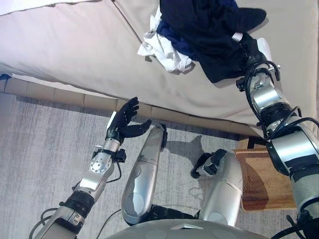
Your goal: Pick up the clothes from the bed and place them into the basket
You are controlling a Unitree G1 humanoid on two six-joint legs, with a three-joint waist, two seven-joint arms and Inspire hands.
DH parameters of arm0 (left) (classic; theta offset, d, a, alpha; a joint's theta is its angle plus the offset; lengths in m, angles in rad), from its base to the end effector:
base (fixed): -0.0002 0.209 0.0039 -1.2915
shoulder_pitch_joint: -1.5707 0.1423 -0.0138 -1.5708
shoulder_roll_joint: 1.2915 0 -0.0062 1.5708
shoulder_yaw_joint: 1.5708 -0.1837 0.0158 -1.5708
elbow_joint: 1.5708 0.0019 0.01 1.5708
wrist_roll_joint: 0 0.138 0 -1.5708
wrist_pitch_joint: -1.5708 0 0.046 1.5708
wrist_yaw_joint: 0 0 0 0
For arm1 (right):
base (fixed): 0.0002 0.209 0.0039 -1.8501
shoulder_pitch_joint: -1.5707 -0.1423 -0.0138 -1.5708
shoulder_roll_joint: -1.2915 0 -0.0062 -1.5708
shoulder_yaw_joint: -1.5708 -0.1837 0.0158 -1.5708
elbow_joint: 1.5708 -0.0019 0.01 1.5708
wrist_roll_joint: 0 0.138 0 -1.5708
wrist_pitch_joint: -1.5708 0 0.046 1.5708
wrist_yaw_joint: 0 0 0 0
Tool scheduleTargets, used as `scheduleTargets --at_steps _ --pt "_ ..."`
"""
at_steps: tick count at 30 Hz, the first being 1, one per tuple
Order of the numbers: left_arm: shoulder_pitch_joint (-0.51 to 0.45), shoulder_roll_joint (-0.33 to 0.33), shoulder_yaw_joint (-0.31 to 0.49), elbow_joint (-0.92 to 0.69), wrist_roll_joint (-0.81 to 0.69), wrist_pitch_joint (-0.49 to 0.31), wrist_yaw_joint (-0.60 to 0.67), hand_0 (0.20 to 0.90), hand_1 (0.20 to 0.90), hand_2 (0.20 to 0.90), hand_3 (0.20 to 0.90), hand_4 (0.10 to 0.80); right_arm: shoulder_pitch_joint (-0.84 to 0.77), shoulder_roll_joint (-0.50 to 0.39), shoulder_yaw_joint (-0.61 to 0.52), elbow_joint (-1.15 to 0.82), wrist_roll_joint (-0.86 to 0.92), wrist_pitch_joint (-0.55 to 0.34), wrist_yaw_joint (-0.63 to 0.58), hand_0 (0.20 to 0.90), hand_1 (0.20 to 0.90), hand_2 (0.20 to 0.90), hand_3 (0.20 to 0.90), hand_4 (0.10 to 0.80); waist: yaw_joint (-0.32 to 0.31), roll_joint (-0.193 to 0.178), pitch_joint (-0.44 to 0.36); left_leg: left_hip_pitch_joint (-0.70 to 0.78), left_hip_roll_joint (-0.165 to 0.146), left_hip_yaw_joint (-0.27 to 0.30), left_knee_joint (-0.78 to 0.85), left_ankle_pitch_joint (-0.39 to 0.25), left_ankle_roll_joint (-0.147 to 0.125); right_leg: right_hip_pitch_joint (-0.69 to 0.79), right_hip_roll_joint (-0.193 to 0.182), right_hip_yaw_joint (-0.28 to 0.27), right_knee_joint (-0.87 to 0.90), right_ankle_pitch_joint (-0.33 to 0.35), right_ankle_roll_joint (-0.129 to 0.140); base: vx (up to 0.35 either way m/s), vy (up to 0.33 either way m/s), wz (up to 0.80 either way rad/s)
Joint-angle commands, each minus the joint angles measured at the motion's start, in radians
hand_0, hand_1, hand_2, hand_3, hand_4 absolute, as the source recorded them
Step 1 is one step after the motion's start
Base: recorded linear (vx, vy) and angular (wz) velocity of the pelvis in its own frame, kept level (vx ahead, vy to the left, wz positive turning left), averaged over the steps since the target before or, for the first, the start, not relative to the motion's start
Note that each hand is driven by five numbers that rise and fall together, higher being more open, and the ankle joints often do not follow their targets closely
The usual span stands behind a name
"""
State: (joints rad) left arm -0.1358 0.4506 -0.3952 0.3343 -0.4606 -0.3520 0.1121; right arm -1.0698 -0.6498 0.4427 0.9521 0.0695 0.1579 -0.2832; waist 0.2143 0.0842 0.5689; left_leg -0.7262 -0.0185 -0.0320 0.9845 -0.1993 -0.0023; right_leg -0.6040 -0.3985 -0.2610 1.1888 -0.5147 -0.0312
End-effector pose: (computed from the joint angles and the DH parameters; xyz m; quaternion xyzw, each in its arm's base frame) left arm 0.2147 0.1852 0.0197 0.0171 -0.0072 -0.0674 0.9976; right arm 0.3561 -0.2436 0.1948 -0.3768 -0.0025 -0.1936 0.9058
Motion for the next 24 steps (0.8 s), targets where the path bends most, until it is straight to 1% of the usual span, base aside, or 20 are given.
scheduleTargets --at_steps 1,4,7,9,11,12,13,15,17,18,20,22,24 --pt "0.032 0.028 0.053 -0.116 -0.011 -0.074 0.003 0.9 0.9 0.9 0.9 0.8 -0.091 -0.074 -0.028 -0.026 0.007 -0.054 -0.065 0.3 0.3 0.3 0.2 0.1 0.02 -0.01 -0.103 0.19 0.019 0.056 0.027 -0.204 0.047 0.119 0.066 -0.017 -0.109 0.087 -0.028 0.131 -0.018 -0.03" --pt "0.04 0.034 0.057 -0.108 -0.018 -0.063 -0.001 0.9 0.9 0.9 0.9 0.8 -0.074 -0.08 -0.039 -0.032 0.01 -0.053 -0.063 0.3 0.3 0.3 0.2 0.1 0.022 -0.024 -0.134 0.257 0.03 0.059 -0.046 -0.187 0.039 0.187 0.062 -0.033 -0.168 0.105 -0.023 0.099 -0.016 -0.03" --pt "0.045 0.033 0.061 -0.096 -0.019 -0.045 -0.013 0.9 0.9 0.9 0.9 0.8 -0.058 -0.087 -0.045 -0.041 0.016 -0.051 -0.061 0.3 0.3 0.3 0.2 0.1 0.02 -0.036 -0.167 0.328 0.044 0.059 -0.138 -0.157 0.025 0.267 0.071 -0.047 -0.252 0.131 -0.017 0.096 -0.02 -0.06" --pt "0.051 0.034 0.055 -0.081 -0.004 -0.032 -0.019 0.9 0.9 0.9 0.9 0.8 -0.05 -0.101 -0.044 -0.049 0.027 -0.062 -0.047 0.3 0.3 0.3 0.2 0.1 0.015 -0.047 -0.203 0.393 0.055 0.058 -0.227 -0.117 0.01 0.343 0.092 -0.058 -0.348 0.157 -0.014 0.095 -0.03 -0.13" --pt "0.049 0.033 0.056 -0.077 0.006 -0.021 -0.018 0.9 0.9 0.9 0.9 0.8 -0.042 -0.117 -0.046 -0.067 0.037 -0.068 -0.044 0.3 0.3 0.3 0.2 0.1 0.008 -0.057 -0.231 0.439 0.065 0.061 -0.295 -0.091 0.002 0.399 0.109 -0.065 -0.428 0.177 -0.01 0.056 -0.036 -0.12" --pt "0.049 0.034 0.057 -0.078 0.006 -0.014 -0.017 0.9 0.9 0.9 0.9 0.8 -0.04 -0.121 -0.047 -0.072 0.04 -0.066 -0.04 0.3 0.3 0.3 0.2 0.1 0.007 -0.059 -0.238 0.45 0.066 0.063 -0.311 -0.088 0.001 0.411 0.113 -0.067 -0.447 0.181 -0.009 0.008 -0.024 -0.19" --pt "0.044 0.035 0.059 -0.079 0.01 0.008 -0.017 0.9 0.9 0.9 0.9 0.8 -0.035 -0.137 -0.048 -0.088 0.047 -0.066 -0.034 0.3 0.3 0.3 0.2 0.1 -0.001 -0.066 -0.261 0.474 0.072 0.075 -0.371 -0.049 0.002 0.44 0.123 -0.083 -0.515 0.218 -0.014 0.008 -0.021 -0.16" --pt "0.039 0.037 0.058 -0.07 0.016 0.039 -0.024 0.9 0.9 0.9 0.9 0.8 -0.03 -0.158 -0.052 -0.103 0.06 -0.067 -0.029 0.3 0.3 0.3 0.2 0.1 -0.01 -0.075 -0.288 0.516 0.082 0.09 -0.427 -0.03 -0.007 0.491 0.143 -0.09 -0.597 0.238 -0.008 0.038 -0.044 -0.13" --pt "0.033 0.041 0.049 -0.053 0.022 0.061 -0.023 0.9 0.9 0.9 0.9 0.8 -0.029 -0.186 -0.058 -0.113 0.088 -0.078 -0.031 0.3 0.3 0.3 0.2 0.1 -0.022 -0.089 -0.325 0.578 0.093 0.105 -0.507 -0.008 -0.018 0.555 0.174 -0.088 -0.705 0.268 0.004 0.06 -0.06 -0.22" --pt "0.032 0.042 0.049 -0.051 0.021 0.064 -0.022 0.9 0.9 0.9 0.9 0.8 -0.031 -0.192 -0.059 -0.114 0.093 -0.081 -0.028 0.3 0.3 0.3 0.2 0.1 -0.025 -0.091 -0.331 0.589 0.095 0.108 -0.524 -0.003 -0.019 0.565 0.179 -0.087 -0.727 0.274 0.007 0.044 -0.046 -0.11" --pt "0.023 0.048 0.043 -0.04 0.02 0.074 -0.009 0.9 0.9 0.9 0.9 0.8 -0.051 -0.233 -0.059 -0.119 0.145 -0.108 -0.025 0.3 0.3 0.3 0.2 0.1 -0.042 -0.104 -0.365 0.647 0.103 0.125 -0.61 0.025 -0.03 0.614 0.207 -0.075 -0.83 0.305 0.022 0.015 -0.045 -0.15" --pt "0.02 0.051 0.04 -0.04 0.023 0.078 -0.005 0.9 0.9 0.9 0.9 0.8 -0.062 -0.25 -0.059 -0.117 0.171 -0.119 -0.027 0.3 0.3 0.3 0.2 0.1 -0.049 -0.109 -0.377 0.667 0.104 0.132 -0.638 0.032 -0.033 0.63 0.213 -0.071 -0.864 0.32 0.028 -0.004 -0.036 -0.15" --pt "0.015 0.055 0.031 -0.031 0.026 0.084 -0.004 0.9 0.9 0.9 0.9 0.8 -0.086 -0.286 -0.064 -0.115 0.203 -0.14 -0.036 0.3 0.3 0.3 0.2 0.1 -0.064 -0.116 -0.403 0.701 0.101 0.143 -0.692 0.043 -0.037 0.655 0.225 -0.062 -0.921 0.345 0.038 0.003 -0.031 -0.05"
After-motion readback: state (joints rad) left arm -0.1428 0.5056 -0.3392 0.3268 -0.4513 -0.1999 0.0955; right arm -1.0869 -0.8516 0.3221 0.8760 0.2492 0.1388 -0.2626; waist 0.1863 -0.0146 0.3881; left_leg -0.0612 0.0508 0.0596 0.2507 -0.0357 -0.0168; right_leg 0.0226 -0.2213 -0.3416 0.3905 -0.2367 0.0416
